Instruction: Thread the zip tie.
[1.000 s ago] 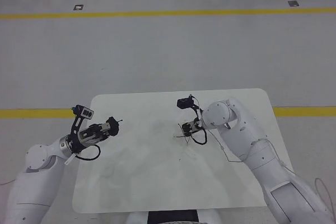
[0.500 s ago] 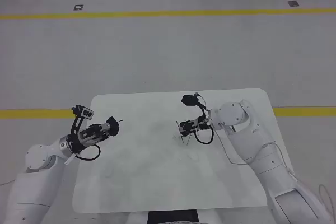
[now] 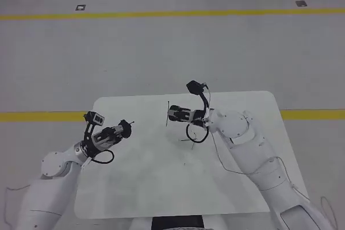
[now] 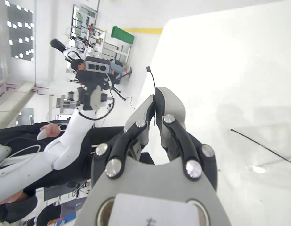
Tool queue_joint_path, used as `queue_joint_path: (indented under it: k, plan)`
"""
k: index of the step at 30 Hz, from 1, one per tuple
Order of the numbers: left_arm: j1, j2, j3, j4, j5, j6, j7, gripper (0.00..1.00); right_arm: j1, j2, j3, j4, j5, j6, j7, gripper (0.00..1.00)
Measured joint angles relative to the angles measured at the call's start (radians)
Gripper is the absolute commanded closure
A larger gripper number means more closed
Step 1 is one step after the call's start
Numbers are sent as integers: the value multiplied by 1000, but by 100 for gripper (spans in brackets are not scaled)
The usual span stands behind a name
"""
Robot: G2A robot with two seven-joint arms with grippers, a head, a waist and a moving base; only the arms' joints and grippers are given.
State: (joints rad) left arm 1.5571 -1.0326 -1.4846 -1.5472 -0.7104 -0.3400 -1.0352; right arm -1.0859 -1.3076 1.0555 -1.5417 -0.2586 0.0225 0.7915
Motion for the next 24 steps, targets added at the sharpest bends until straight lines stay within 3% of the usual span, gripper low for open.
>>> queue_joint_path:
  k: [8,17,24]
  plan:
    - [-2,-39,43,16,-12,0,48,100,-35,-12,-40,-62,8,-22,-160,100]
    - [-2,-41,44,18,-13,0,53,100,-46,-13,-37,-69,5,-26,-183,100]
    - [32,-67,80,-6,-40,0,202,100,-110,-28,-78,-117,-26,-101,-444,100]
